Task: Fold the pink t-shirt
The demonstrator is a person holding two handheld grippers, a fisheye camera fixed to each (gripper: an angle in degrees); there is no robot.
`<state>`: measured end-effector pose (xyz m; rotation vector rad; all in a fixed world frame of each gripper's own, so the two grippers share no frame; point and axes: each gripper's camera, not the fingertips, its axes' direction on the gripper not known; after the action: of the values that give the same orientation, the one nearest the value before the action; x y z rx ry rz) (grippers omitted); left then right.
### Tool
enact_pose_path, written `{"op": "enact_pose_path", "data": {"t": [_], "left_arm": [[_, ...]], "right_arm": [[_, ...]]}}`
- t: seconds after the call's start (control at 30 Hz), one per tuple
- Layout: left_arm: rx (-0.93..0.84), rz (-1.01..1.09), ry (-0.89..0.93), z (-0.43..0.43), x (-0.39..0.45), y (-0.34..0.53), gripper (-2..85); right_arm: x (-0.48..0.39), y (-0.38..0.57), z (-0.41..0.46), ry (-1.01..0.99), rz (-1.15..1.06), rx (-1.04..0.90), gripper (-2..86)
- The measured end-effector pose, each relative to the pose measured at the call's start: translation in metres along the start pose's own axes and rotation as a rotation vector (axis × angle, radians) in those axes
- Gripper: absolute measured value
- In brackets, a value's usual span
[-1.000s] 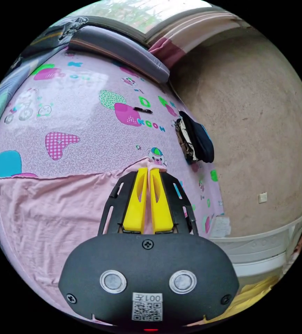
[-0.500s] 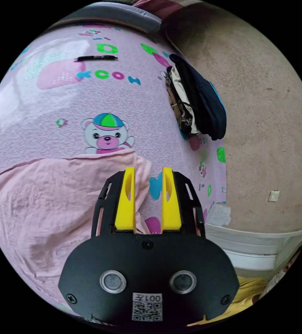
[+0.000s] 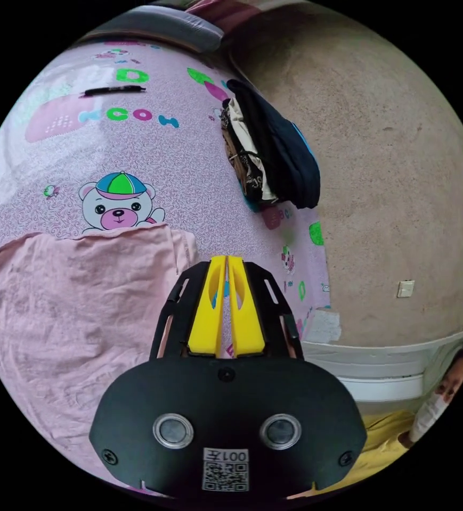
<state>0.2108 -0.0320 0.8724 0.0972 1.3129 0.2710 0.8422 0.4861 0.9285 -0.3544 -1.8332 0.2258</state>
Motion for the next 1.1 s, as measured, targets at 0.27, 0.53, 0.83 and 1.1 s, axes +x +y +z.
{"op": "enact_pose_path", "data": {"t": [0.27, 0.53, 0.83, 1.1], "left_arm": [[-0.174, 0.450, -0.475, -0.030, 0.056, 0.185, -1.6], [-0.171, 0.516, -0.678, -0.015, 0.073, 0.239, -1.6], [-0.010, 0.274, -0.743, -0.059, 0.051, 0.169, -1.5], [-0.062, 0.275, -0.835, -0.060, 0.015, 0.105, 4.7]], "right_arm": [[-0.114, 0.023, 0.042, 0.062, -0.529, -0.342, 0.0], [-0.182, -0.085, 0.089, 0.125, -0.670, -0.162, 0.3], [-0.212, -0.298, 0.227, -0.032, -0.659, -0.302, 4.0], [-0.211, -0.378, 0.355, -0.061, -0.474, -0.470, 9.1]]}}
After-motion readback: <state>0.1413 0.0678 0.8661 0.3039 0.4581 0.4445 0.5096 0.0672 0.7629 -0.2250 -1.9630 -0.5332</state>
